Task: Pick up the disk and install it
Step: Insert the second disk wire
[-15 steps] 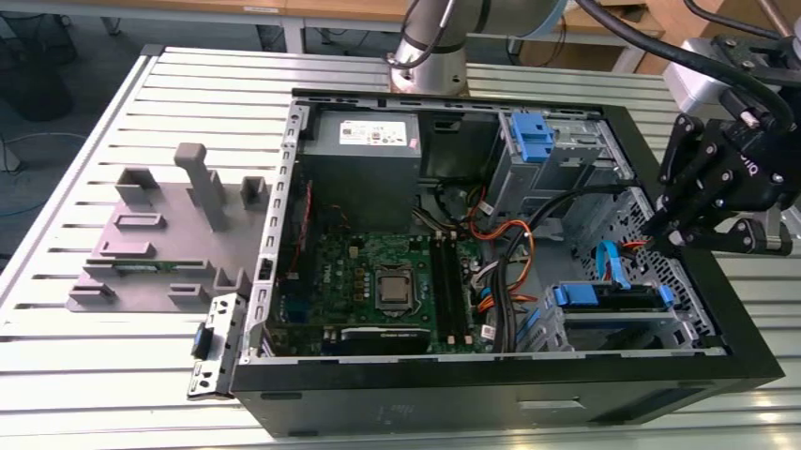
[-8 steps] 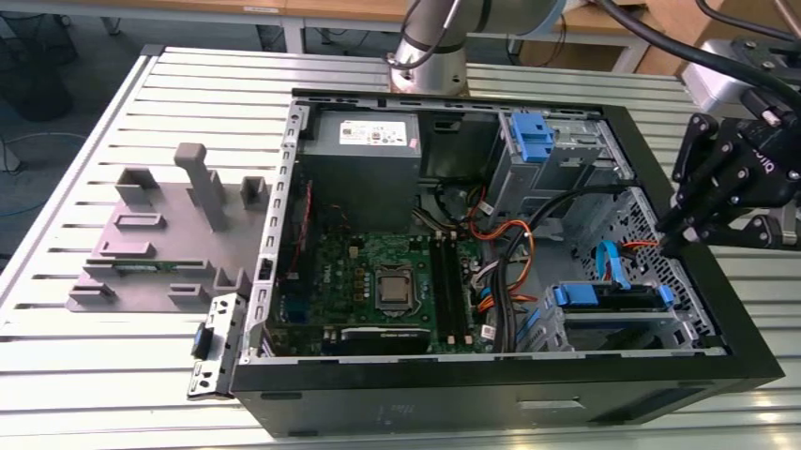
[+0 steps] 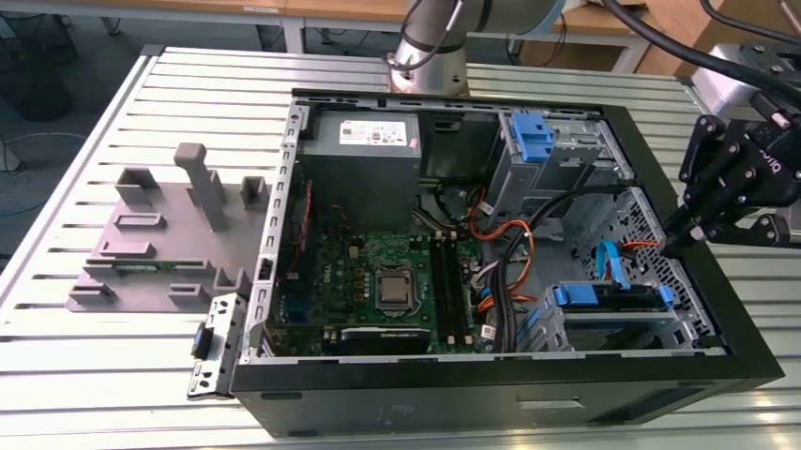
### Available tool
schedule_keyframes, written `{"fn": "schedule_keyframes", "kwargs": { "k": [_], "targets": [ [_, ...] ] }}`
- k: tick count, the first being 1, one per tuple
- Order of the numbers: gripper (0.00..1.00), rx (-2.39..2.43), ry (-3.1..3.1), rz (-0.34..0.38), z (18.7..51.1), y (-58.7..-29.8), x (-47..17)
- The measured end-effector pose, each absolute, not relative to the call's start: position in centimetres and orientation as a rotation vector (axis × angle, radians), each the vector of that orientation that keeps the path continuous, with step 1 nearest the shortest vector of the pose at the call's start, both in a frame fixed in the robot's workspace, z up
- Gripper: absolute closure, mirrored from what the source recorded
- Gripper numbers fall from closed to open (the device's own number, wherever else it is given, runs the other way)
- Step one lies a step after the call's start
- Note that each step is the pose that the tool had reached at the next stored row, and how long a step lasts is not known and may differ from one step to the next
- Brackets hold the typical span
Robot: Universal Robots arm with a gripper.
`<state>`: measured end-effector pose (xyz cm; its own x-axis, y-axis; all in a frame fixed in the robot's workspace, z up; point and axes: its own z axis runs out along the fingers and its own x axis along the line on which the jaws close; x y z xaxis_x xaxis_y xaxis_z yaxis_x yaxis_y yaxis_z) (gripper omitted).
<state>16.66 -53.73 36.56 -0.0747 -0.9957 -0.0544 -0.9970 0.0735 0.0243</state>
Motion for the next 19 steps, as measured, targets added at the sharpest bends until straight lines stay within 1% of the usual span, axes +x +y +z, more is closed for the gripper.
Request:
{"fn": "schedule_keyframes", "kwargs": {
  "k": [12,13,14,15,19],
  "targets": [
    [0.75,-2.136,2.277,0.079,36.16,-53.66,16.87],
    [0.70,-2.136,2.277,0.078,36.16,-53.66,16.87],
    [0.70,-2.136,2.277,0.078,36.16,-53.66,16.87],
    [0.63,-2.136,2.277,0.078,36.15,-53.66,16.87],
    [0.63,-2.137,2.278,0.076,35.73,-53.66,17.03]
  ]
}}
